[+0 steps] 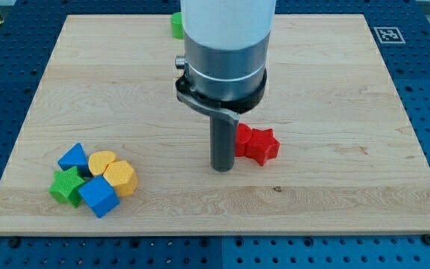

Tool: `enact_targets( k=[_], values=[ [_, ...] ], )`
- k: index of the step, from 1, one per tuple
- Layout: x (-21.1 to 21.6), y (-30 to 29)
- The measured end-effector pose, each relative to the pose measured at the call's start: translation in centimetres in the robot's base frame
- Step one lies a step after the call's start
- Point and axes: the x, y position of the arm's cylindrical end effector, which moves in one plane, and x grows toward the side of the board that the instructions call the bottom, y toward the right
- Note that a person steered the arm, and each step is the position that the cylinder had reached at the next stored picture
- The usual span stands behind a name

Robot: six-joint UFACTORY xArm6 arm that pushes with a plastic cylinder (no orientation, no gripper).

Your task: Move your arm to the left side of the green circle

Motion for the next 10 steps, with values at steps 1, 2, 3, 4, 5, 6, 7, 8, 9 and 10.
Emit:
enact_targets(
  k=[1,2,3,4,5,6,7,8,9,10],
  values=[
    [-0.5,0.0],
    [-0.5,-2.2],
    [-0.5,-2.9],
    [-1.5,-2.9],
    [-2.4,-2.9],
    [-2.4,-3.0],
    [-2.4,-3.6],
    [-2.6,-4.7],
    [-2.7,-5.5],
    [-3.1,-6.5]
  ],
)
